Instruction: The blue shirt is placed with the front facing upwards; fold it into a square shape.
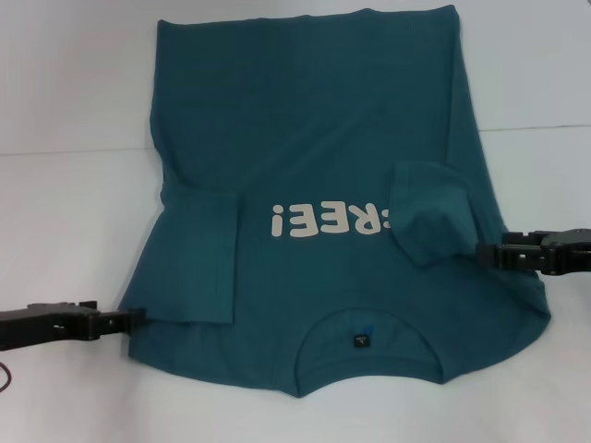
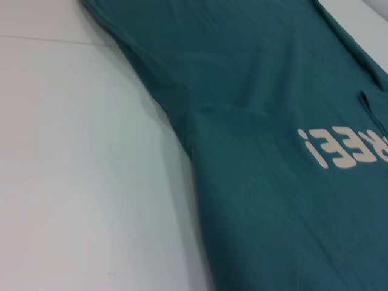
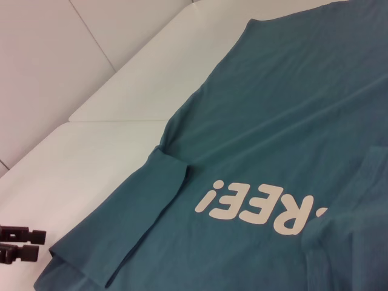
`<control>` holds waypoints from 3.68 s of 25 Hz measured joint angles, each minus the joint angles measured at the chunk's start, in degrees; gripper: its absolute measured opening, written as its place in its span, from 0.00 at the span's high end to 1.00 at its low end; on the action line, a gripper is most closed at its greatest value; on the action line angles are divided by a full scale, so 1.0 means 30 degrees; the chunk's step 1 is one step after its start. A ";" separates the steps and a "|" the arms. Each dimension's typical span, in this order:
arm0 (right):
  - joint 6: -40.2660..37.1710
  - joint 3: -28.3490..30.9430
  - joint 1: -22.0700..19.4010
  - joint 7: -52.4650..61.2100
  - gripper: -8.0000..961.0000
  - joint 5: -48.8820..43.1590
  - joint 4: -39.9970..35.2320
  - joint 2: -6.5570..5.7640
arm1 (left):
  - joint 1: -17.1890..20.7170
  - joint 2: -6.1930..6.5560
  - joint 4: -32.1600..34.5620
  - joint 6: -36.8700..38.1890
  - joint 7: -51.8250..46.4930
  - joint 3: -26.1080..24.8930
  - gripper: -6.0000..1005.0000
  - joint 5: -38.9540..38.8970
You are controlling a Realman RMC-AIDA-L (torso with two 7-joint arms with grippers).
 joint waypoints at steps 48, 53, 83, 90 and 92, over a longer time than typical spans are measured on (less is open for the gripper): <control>-0.2750 0.1424 0.0697 0.8100 0.26 -0.1826 0.0001 -0.3506 | -0.1228 -0.0007 -0.1039 0.0943 -0.0267 0.0925 0.95 -0.0118; -0.2553 0.2029 0.1785 0.9590 0.26 -0.5908 0.0194 -0.4028 | -0.1356 0.0026 -0.1039 0.1058 -0.0294 0.0932 0.95 -0.0045; 0.1490 0.0083 0.4410 1.0223 0.26 -0.9878 0.4175 -0.2746 | -0.1499 0.0092 -0.1135 0.1336 -0.0246 0.0929 0.95 -0.0026; 0.2139 -0.0942 0.4513 1.0641 0.27 -0.9907 0.4381 -0.2602 | -0.1447 0.0092 -0.1130 0.1355 -0.0215 0.0918 0.95 -0.0037; 0.2360 -0.1262 0.4536 1.0746 0.28 -0.9920 0.4479 -0.2564 | -0.1452 0.0092 -0.1130 0.1355 -0.0212 0.0928 0.95 -0.0037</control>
